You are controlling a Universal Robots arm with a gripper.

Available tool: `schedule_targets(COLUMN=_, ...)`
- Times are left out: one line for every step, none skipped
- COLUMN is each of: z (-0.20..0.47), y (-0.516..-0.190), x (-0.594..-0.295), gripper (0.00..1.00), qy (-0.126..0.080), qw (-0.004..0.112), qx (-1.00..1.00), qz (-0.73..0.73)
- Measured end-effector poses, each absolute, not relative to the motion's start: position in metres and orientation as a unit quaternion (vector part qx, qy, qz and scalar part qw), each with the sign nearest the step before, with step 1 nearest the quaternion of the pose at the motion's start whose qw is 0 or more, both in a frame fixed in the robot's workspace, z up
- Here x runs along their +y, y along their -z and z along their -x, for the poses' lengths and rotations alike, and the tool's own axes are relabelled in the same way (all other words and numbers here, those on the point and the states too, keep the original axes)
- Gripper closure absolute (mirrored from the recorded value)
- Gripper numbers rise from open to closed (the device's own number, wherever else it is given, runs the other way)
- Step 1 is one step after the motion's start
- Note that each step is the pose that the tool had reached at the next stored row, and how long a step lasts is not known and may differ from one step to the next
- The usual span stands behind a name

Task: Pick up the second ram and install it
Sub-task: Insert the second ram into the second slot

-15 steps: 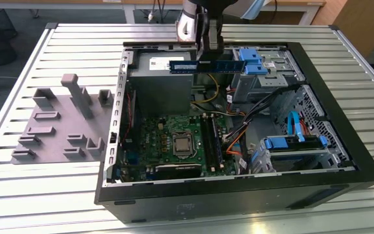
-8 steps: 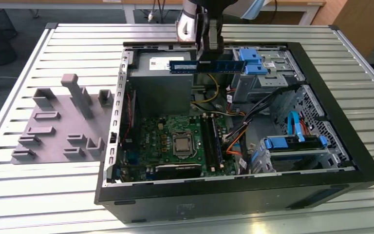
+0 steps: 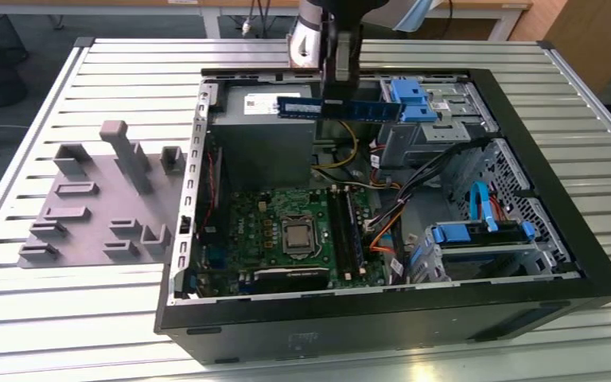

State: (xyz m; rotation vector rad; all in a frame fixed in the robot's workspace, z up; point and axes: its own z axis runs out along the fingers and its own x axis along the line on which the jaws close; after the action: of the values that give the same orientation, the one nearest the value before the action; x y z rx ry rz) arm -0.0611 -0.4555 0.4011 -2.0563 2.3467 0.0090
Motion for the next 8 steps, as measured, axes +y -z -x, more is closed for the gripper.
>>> schedule_targets(z=0.0610, y=-0.4010, x=-0.4555, gripper=0.86, qy=-0.003, qw=0.011, qx=0.758, qz=0.652)
schedule_targets(z=0.0611, y=-0.4009, x=-0.4555, gripper=0.86, qy=-0.003, qw=0.011, qx=0.764, qz=0.646)
schedule_targets(z=0.0611, y=-0.4008, x=-0.4555, gripper=0.86, qy=-0.003, qw=0.011, qx=0.769, qz=0.639)
schedule_targets(z=0.0611, y=-0.4007, x=-0.4555, gripper=0.86, qy=-0.002, qw=0.011, qx=0.775, qz=0.631)
schedule_targets(z=0.0611, y=-0.4006, x=-0.4555, gripper=0.86, qy=-0.002, qw=0.011, qx=0.781, qz=0.624)
schedule_targets(z=0.0611, y=-0.4005, x=-0.4555, gripper=0.86, qy=-0.002, qw=0.011, qx=0.787, qz=0.617)
schedule_targets(z=0.0611, y=-0.4004, x=-0.4555, gripper=0.86, qy=-0.002, qw=0.011, qx=0.792, qz=0.610)
schedule_targets(z=0.0611, y=-0.4003, x=-0.4555, gripper=0.86, qy=-0.002, qw=0.011, qx=0.798, qz=0.603)
